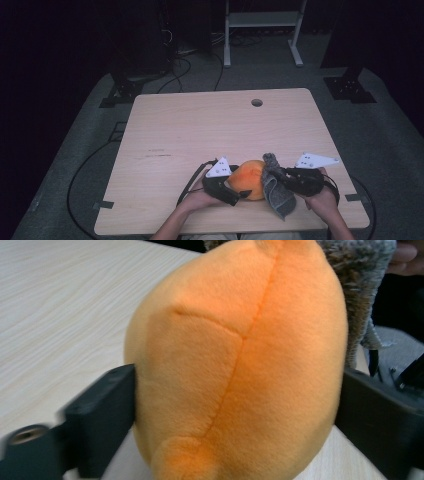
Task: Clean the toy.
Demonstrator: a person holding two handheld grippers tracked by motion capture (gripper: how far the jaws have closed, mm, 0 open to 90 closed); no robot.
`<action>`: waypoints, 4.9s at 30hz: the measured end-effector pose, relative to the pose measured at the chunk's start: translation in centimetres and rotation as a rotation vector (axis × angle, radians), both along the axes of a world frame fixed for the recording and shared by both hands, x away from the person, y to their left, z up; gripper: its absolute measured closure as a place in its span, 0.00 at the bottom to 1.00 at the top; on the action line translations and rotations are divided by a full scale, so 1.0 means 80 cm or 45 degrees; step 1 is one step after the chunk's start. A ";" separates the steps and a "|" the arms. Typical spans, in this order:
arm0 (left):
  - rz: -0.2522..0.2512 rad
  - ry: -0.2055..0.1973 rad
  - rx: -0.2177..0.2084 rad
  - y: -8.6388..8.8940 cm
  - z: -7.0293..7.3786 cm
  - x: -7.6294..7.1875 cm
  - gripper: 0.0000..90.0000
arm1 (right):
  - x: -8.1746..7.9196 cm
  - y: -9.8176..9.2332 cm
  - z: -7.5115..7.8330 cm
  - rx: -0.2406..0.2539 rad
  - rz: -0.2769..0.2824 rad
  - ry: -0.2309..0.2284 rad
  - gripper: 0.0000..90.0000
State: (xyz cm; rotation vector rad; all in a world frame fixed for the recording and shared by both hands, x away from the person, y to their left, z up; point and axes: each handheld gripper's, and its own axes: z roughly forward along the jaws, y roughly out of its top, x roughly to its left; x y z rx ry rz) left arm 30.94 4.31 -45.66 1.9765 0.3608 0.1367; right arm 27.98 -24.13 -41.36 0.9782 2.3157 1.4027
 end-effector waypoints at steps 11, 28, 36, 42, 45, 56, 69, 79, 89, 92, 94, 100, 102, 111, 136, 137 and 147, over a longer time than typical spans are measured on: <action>0.067 -0.138 -0.025 0.005 0.044 -0.015 0.38 | -0.031 0.021 0.058 0.060 0.044 -0.193 0.82; 0.071 -0.070 0.038 0.000 0.028 -0.009 0.31 | -0.008 0.007 0.018 -0.044 -0.121 -0.116 0.82; 0.067 -0.063 0.033 -0.004 0.023 -0.012 0.39 | -0.009 0.019 0.018 -0.036 -0.053 -0.146 0.82; 0.076 -0.082 0.017 -0.009 0.021 -0.013 0.40 | -0.014 0.011 0.024 -0.005 -0.078 -0.131 0.82; 0.089 -0.077 0.022 -0.006 0.021 -0.013 0.40 | -0.023 0.035 0.033 -0.032 0.006 -0.197 0.82; 0.157 -0.040 -0.039 -0.008 0.016 -0.008 0.41 | -0.019 0.025 0.026 -0.034 -0.041 -0.176 0.82; 0.180 -0.045 -0.043 -0.009 0.016 -0.010 0.41 | -0.010 0.011 0.021 -0.032 -0.106 -0.159 0.82; 0.190 -0.027 -0.050 -0.006 0.017 -0.008 0.41 | -0.004 0.001 0.007 -0.071 -0.136 -0.128 0.82; 0.112 0.016 -0.050 0.000 0.023 -0.002 0.17 | -0.009 0.012 0.011 -0.041 -0.037 -0.144 0.82; 0.100 -0.004 -0.040 -0.004 0.017 -0.005 0.26 | -0.011 0.012 0.014 -0.052 -0.038 -0.140 0.82; 0.089 -0.015 -0.032 -0.004 0.016 -0.008 0.32 | -0.015 0.017 0.021 -0.052 -0.033 -0.155 0.82; 0.030 -0.066 0.008 -0.008 0.016 -0.016 0.38 | -0.013 0.022 0.031 -0.034 0.000 -0.182 0.82; 0.013 -0.073 0.011 -0.009 0.017 -0.017 0.38 | -0.008 0.013 0.022 -0.023 -0.021 -0.150 0.82; -0.024 -0.110 0.037 -0.011 0.016 -0.020 0.37 | -0.010 0.003 0.024 -0.025 -0.037 -0.122 0.82; -0.135 -0.226 0.116 -0.028 0.015 -0.038 0.37 | -0.005 0.000 0.021 -0.068 0.046 -0.042 0.82; -0.141 -0.237 0.125 -0.029 0.016 -0.038 0.37 | -0.005 -0.002 0.022 -0.072 0.039 -0.042 0.82; -0.131 -0.210 0.105 -0.022 0.014 -0.035 0.37 | -0.011 0.016 0.028 -0.122 0.062 -0.098 0.82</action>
